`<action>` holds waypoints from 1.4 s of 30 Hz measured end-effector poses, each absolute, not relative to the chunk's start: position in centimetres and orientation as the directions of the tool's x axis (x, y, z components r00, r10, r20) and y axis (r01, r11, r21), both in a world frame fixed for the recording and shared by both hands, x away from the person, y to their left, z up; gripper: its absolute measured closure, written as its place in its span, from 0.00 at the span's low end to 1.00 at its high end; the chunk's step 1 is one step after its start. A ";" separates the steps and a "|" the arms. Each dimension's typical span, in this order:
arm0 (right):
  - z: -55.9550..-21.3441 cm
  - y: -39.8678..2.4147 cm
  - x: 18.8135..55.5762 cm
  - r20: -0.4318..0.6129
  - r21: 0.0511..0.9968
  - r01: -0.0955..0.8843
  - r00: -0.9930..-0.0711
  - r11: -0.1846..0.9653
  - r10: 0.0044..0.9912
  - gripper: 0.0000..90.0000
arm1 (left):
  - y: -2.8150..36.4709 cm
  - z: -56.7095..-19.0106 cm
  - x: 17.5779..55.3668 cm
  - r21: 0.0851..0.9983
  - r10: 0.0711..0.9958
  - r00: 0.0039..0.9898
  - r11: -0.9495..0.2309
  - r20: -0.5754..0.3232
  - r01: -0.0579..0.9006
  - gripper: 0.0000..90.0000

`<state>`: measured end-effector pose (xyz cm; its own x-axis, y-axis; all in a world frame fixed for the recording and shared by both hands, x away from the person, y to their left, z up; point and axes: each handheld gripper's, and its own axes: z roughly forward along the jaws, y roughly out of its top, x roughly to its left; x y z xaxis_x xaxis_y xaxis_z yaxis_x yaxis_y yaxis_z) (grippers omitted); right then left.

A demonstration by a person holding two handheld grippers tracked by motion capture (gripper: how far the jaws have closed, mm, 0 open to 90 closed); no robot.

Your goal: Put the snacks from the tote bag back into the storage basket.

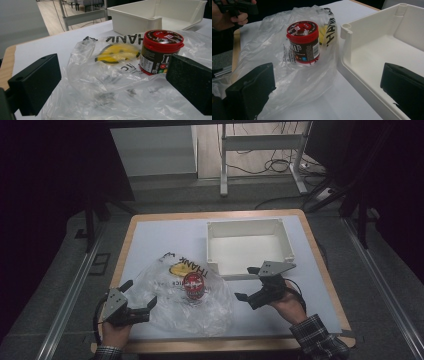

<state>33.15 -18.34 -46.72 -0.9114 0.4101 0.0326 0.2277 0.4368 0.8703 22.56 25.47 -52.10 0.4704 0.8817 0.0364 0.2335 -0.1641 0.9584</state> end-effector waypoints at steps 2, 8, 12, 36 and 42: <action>-46.7 -18.1 33.2 0.031 0.867 0.226 -0.913 0.444 0.406 0.00 | 25.5 -52.1 22.6 0.959 0.882 0.470 -0.163 0.036 0.233 0.00; -46.7 -17.6 33.3 0.028 0.860 0.223 -0.919 0.460 0.394 0.00 | 25.5 -52.1 22.5 0.959 0.882 0.470 -0.163 0.036 0.232 0.00; -46.7 -17.2 33.5 0.031 0.856 0.225 -0.921 0.466 0.388 0.00 | 25.5 -52.1 22.5 0.959 0.882 0.470 -0.163 0.036 0.232 0.00; -47.0 -14.7 34.2 0.040 0.830 0.220 -0.940 0.513 0.339 0.00 | 25.5 -52.1 22.5 0.959 0.882 0.471 -0.163 0.037 0.232 0.00; -47.2 -14.2 34.4 0.043 0.823 0.224 -0.941 0.521 0.337 0.00 | 25.5 -52.1 22.5 0.959 0.881 0.471 -0.164 0.037 0.232 0.00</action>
